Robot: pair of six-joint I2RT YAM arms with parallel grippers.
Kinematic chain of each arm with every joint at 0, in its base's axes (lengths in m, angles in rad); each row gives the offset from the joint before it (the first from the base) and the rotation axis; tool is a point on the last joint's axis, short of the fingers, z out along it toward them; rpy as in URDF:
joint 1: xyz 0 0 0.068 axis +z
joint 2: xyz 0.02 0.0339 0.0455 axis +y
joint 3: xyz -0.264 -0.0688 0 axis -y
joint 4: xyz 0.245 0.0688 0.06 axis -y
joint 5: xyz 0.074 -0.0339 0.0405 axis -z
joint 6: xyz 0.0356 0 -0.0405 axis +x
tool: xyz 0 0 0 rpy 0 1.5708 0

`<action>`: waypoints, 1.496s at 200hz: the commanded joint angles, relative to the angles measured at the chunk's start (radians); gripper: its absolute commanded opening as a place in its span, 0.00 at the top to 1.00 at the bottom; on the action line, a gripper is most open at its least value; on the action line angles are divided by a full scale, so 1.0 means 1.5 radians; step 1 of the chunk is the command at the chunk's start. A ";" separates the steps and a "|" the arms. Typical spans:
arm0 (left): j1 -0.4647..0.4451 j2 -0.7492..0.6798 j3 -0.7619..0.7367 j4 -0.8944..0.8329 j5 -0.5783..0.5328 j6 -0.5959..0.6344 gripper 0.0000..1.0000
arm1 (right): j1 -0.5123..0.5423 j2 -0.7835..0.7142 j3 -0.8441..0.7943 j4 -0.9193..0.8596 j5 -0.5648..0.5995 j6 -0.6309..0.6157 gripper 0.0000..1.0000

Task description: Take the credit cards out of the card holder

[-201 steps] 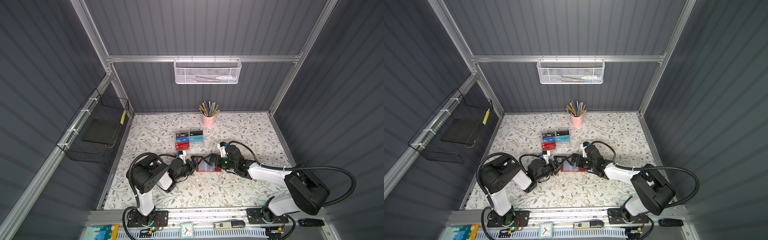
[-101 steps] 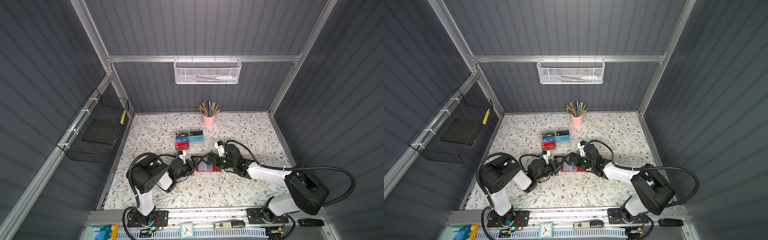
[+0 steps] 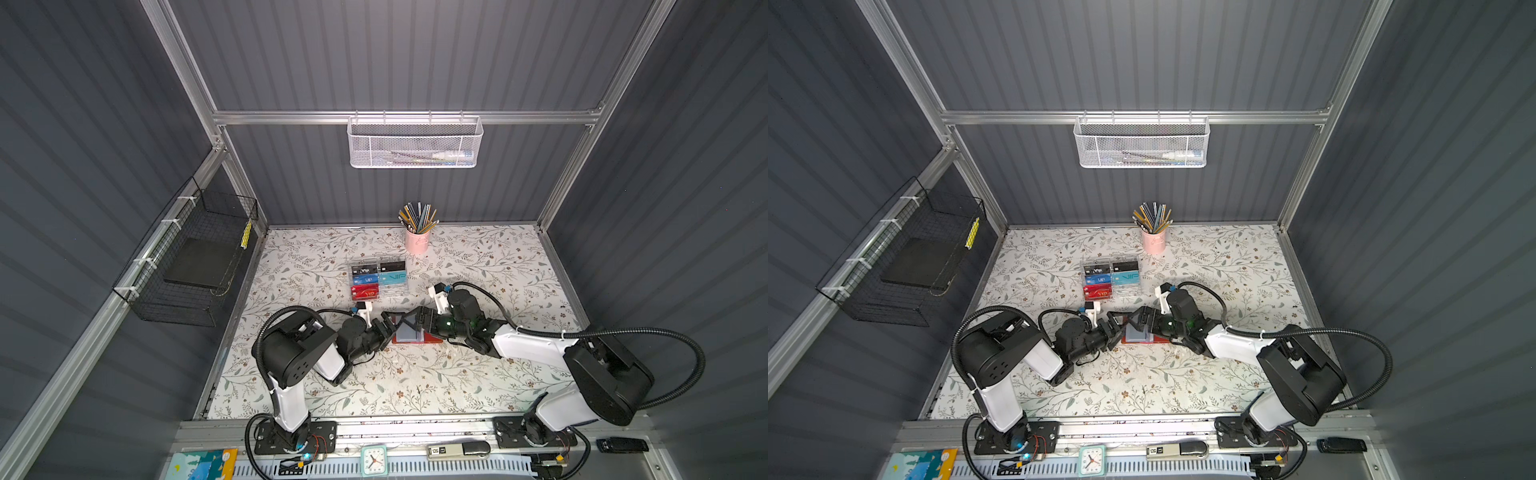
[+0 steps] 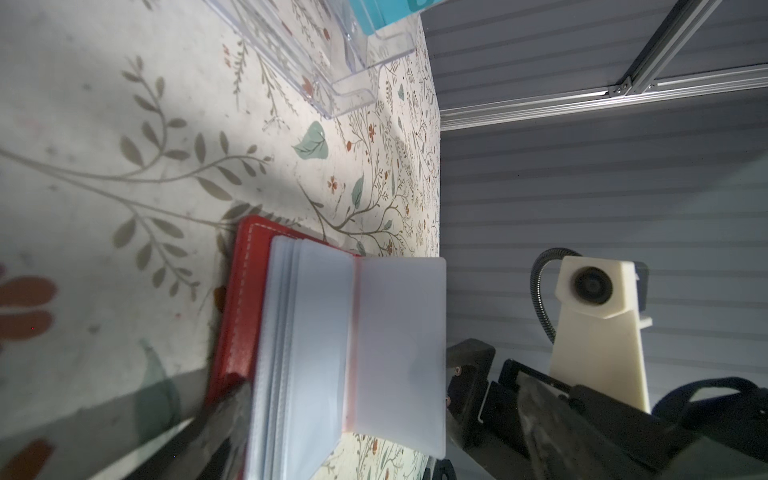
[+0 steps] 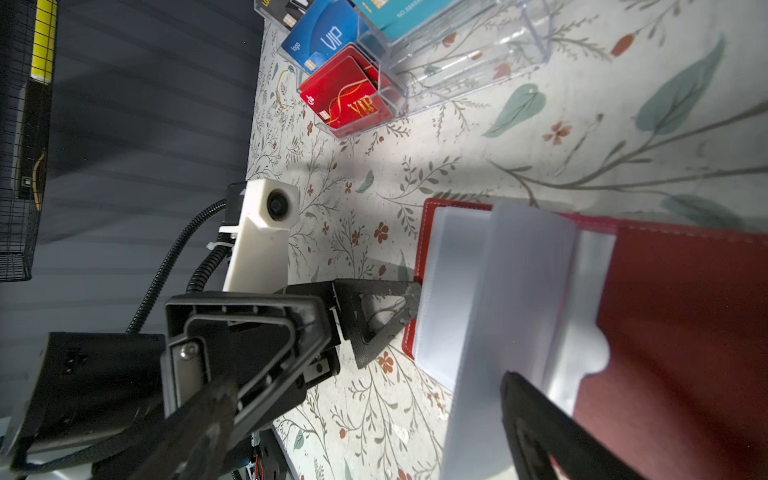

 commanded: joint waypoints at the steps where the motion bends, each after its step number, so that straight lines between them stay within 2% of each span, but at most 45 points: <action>1: 0.005 -0.003 -0.017 -0.059 0.003 0.004 0.00 | -0.007 -0.018 -0.018 0.006 0.008 -0.007 0.01; 63: 0.005 -0.072 0.013 -0.145 0.012 0.018 0.00 | -0.026 -0.091 -0.053 -0.034 0.016 -0.026 0.01; 68: 0.005 -0.081 0.014 -0.155 0.012 0.021 0.00 | -0.027 -0.102 -0.054 -0.045 0.043 -0.030 0.01; 87: 0.005 -0.112 0.020 -0.189 0.009 0.028 0.00 | -0.032 -0.143 -0.059 -0.074 0.055 -0.044 0.01; 122: 0.005 -0.134 0.038 -0.213 0.016 0.027 0.00 | -0.032 -0.170 -0.050 -0.080 0.049 -0.056 0.01; 151: 0.005 -0.134 0.057 -0.215 0.024 0.019 0.00 | -0.040 -0.137 -0.030 -0.078 0.049 -0.065 0.01; 218: 0.016 -0.191 0.057 -0.288 0.020 0.041 0.00 | -0.062 -0.021 -0.048 0.059 -0.036 -0.026 0.01; 254: 0.026 -0.221 0.056 -0.326 0.019 0.047 0.00 | -0.065 0.017 -0.052 0.086 -0.043 -0.019 0.01; 299: 0.029 -0.160 0.080 -0.271 0.044 0.018 0.00 | -0.074 0.041 -0.071 0.115 -0.051 -0.014 0.01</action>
